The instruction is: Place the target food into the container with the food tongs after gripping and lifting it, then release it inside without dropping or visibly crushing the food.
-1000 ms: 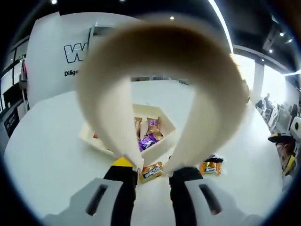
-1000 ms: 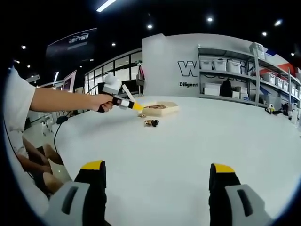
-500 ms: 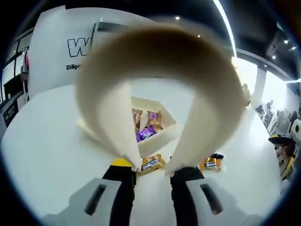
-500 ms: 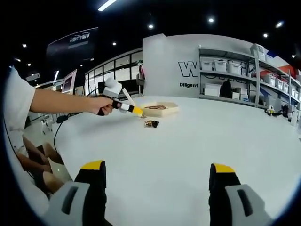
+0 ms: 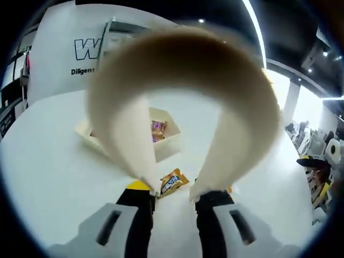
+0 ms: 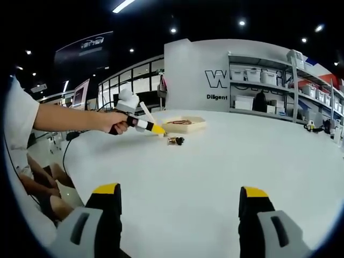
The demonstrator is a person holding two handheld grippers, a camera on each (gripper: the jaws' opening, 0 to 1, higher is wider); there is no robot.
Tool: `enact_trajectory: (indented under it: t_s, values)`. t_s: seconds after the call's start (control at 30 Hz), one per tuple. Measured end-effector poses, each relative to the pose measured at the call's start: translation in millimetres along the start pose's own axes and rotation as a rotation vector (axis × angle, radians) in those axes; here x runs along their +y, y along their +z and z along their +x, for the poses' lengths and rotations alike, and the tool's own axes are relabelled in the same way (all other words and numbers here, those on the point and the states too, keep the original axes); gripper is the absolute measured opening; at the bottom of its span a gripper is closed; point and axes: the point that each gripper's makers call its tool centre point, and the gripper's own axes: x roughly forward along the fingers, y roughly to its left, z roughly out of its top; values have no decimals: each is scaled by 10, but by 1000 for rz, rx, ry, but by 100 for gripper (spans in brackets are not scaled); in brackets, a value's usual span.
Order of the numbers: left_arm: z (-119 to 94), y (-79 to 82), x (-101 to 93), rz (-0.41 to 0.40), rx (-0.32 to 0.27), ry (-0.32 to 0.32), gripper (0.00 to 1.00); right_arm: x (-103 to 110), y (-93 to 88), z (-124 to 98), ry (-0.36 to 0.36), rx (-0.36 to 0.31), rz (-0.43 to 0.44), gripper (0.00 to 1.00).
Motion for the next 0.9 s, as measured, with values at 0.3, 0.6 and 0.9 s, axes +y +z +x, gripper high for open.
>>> enact_trajectory:
  t_s: [0.3,0.6,0.9]
  values:
    - [-152,-66,-130,-35,-3,-19,28,84,-12,19,21,-2,-3,89]
    - [-204,-138,-180,-48,0,-37,28,150,14,29,35,-10,-10,88]
    - [-267,45,-164,33,-47,-37,29,168,-8,9,33,-8,-8,88]
